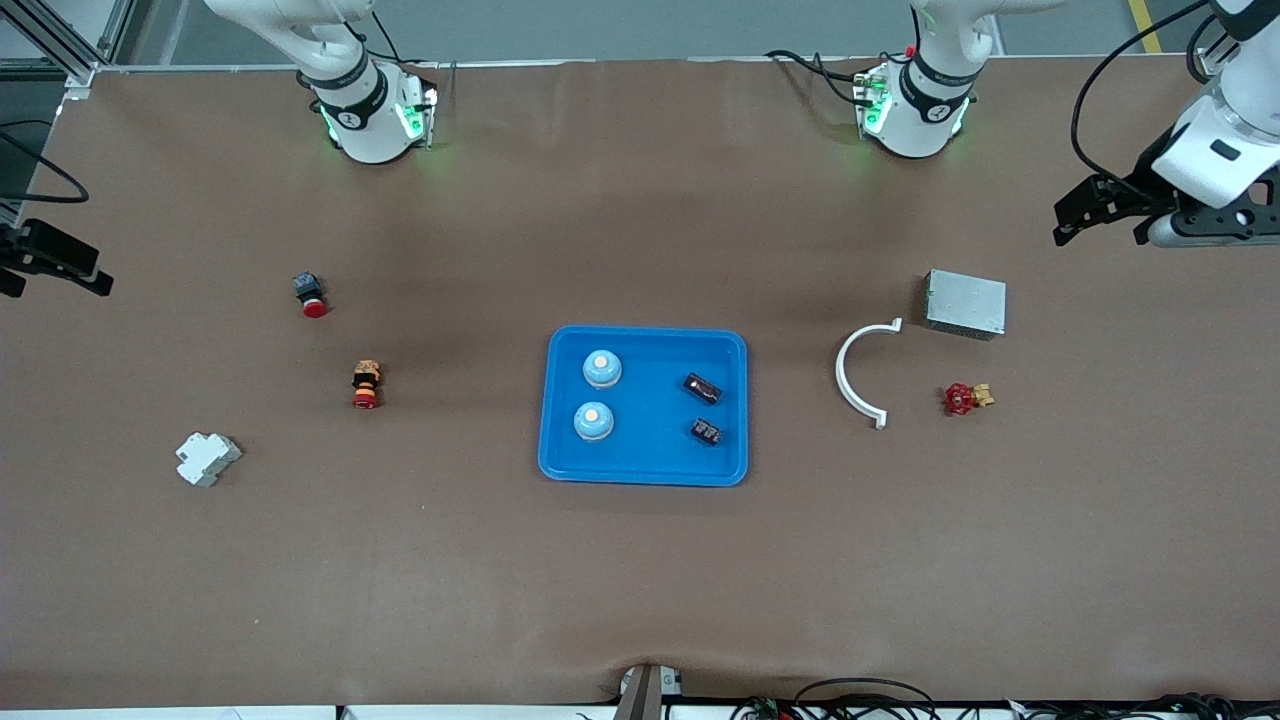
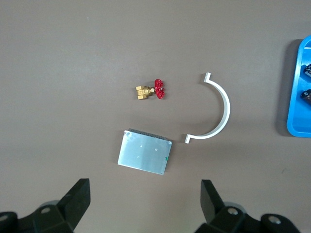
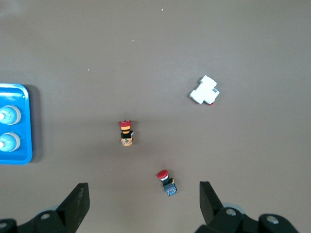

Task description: Place electrolytic capacitor and blue bell in tray

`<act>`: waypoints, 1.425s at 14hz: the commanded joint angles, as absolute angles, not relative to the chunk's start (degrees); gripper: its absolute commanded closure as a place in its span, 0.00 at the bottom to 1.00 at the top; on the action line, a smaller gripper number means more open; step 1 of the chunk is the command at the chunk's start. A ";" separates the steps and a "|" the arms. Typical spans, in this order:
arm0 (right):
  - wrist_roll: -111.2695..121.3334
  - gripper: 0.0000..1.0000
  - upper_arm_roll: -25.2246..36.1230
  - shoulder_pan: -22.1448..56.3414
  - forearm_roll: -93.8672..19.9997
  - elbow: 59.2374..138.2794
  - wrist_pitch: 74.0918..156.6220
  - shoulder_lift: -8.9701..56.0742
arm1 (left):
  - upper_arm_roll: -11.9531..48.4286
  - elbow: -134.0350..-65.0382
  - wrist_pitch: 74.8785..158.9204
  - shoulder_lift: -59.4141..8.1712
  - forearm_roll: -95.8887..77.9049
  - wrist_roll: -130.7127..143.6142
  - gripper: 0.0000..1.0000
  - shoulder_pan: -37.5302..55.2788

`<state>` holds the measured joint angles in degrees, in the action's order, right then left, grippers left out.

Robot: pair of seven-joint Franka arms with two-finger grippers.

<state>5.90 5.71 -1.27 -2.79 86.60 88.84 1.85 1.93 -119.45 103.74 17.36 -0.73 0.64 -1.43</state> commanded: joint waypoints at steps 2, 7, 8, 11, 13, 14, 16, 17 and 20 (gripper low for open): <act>4.83 0.00 5.36 -1.58 -3.52 88.24 87.89 -0.52 | 2.37 -118.33 105.03 17.86 -0.44 -0.52 0.00 -1.41; 5.01 0.00 5.19 -1.49 -2.20 88.07 87.28 -0.79 | 2.55 -103.12 100.47 9.42 -0.35 -0.44 0.00 -0.97; 5.01 0.00 5.19 -1.49 -2.11 88.07 87.28 -0.79 | 2.55 -101.36 99.59 8.36 -0.35 -0.27 0.00 -0.88; 5.10 0.00 5.27 -1.58 -1.06 88.07 87.80 -0.88 | 2.55 -95.82 95.30 3.88 -0.53 0.44 0.00 -0.97; 5.10 0.00 5.27 -1.50 -0.97 88.15 88.24 -0.79 | 2.55 -94.57 91.95 2.11 -0.44 2.01 0.00 -0.97; 5.10 0.00 5.27 -1.58 -0.88 88.24 88.85 -0.79 | 2.55 -94.92 91.50 2.02 -0.44 3.50 0.00 -1.05; 5.10 0.00 5.36 -1.58 -0.88 88.85 89.91 -0.70 | 2.55 -94.92 91.41 1.32 -0.35 3.43 0.00 -0.97; 5.10 0.00 5.36 -1.67 -0.88 89.47 90.43 -0.79 | 2.55 -94.83 91.41 1.32 -0.35 3.43 0.00 -0.88; 5.01 0.00 5.36 -1.67 -0.88 90.52 91.75 -0.79 | 2.55 -94.83 91.41 1.32 -0.35 3.34 0.00 -0.97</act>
